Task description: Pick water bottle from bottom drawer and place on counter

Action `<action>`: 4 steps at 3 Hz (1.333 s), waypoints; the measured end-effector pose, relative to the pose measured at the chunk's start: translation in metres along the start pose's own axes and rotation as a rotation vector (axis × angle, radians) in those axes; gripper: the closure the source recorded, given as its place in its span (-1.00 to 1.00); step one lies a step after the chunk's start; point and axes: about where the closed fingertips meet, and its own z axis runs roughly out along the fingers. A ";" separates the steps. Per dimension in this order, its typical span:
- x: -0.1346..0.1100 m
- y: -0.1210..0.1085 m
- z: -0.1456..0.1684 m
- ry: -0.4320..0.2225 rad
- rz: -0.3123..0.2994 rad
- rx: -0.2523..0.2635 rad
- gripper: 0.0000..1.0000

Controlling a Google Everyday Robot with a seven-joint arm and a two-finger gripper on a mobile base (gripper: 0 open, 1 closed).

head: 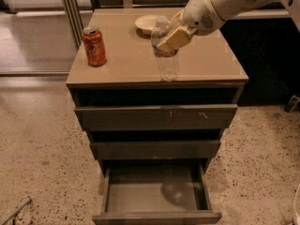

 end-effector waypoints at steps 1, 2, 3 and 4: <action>-0.007 -0.029 -0.005 -0.013 0.005 0.020 1.00; 0.003 -0.052 0.005 -0.073 0.064 0.031 1.00; 0.020 -0.068 0.015 -0.135 0.146 0.051 1.00; 0.038 -0.075 0.023 -0.174 0.223 0.069 1.00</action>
Offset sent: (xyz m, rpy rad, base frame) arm 0.0866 -0.0251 -0.0051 0.1900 0.0202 -0.1220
